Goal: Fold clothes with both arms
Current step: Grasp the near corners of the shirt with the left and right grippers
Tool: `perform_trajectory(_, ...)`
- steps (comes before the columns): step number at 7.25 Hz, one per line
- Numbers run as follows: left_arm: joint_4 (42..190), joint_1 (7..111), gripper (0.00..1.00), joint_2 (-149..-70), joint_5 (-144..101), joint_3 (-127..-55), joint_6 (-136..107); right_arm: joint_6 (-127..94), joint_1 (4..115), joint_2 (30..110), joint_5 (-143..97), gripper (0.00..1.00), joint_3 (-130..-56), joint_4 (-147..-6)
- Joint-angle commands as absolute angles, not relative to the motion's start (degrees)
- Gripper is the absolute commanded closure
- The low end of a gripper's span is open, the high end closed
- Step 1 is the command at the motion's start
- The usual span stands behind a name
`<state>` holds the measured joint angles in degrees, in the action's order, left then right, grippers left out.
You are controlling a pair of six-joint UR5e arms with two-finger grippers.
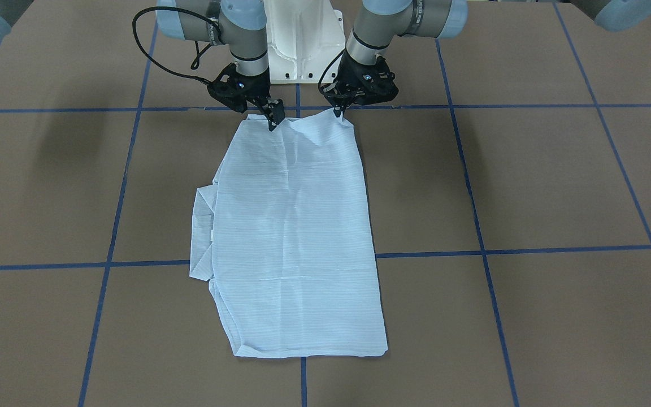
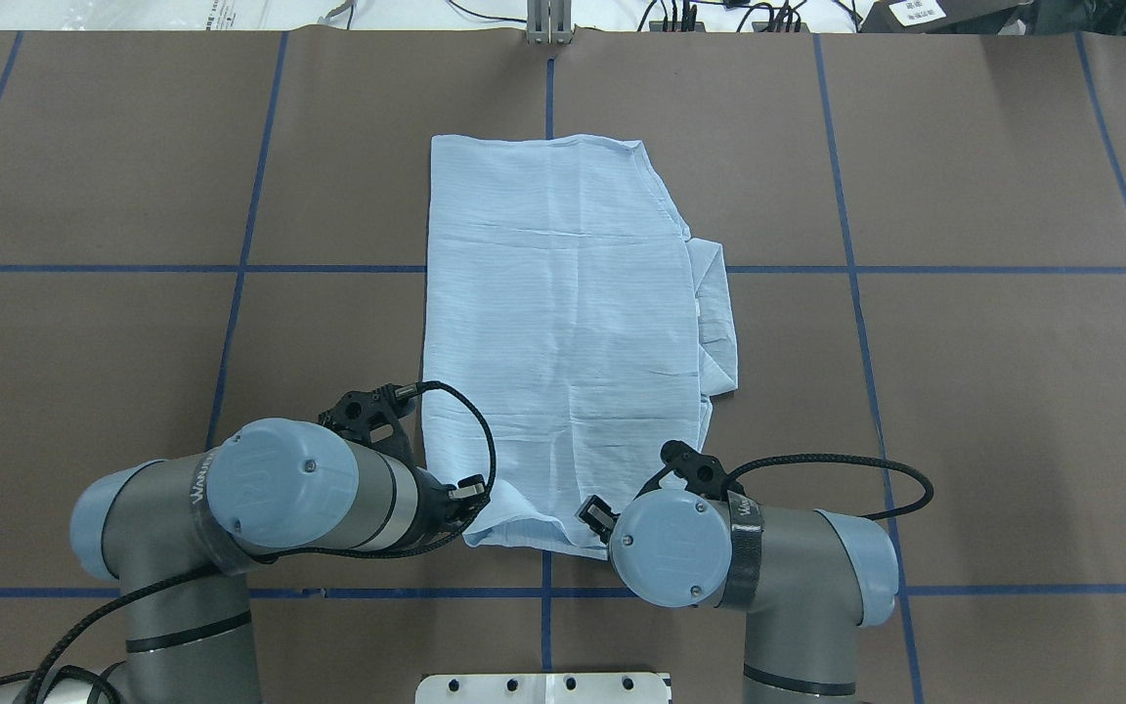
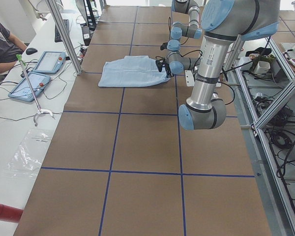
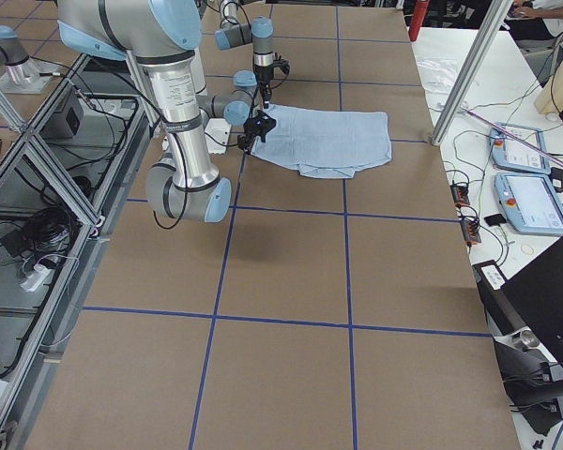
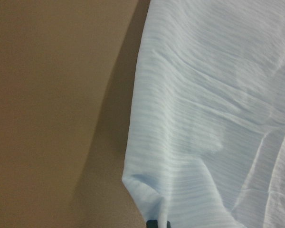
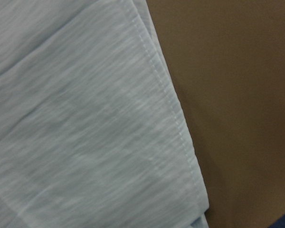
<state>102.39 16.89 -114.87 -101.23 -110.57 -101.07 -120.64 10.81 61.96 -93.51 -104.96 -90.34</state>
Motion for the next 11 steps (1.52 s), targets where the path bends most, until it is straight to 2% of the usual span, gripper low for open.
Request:
perform_trajectory(1,102.39,16.79,1.0,-114.87,-101.16,-110.57,-101.07,-120.76,10.81,61.96,-93.52,0.29,-105.12,-90.26)
perform_trajectory(2,102.39,16.96,1.0,-114.87,-101.16,-110.65,-101.07,-120.76,10.81,61.88,-93.43,0.55,-105.38,-90.26)
perform_trajectory(3,102.39,17.14,1.0,-114.87,-101.25,-110.57,-101.07,-120.76,10.81,61.88,-93.51,0.7,-105.29,-90.26)
perform_trajectory(4,102.39,17.14,1.0,-114.96,-101.16,-110.65,-101.16,-120.67,10.81,61.87,-93.52,0.8,-105.38,-90.26)
perform_trajectory(7,102.39,17.14,1.0,-115.05,-101.25,-110.57,-101.16,-120.67,11.34,61.79,-93.52,1.0,-105.47,-90.26)
perform_trajectory(11,102.13,17.58,1.0,-114.7,-101.51,-113.54,-101.07,-120.24,13.01,62.48,-93.95,1.0,-110.63,-90.35)
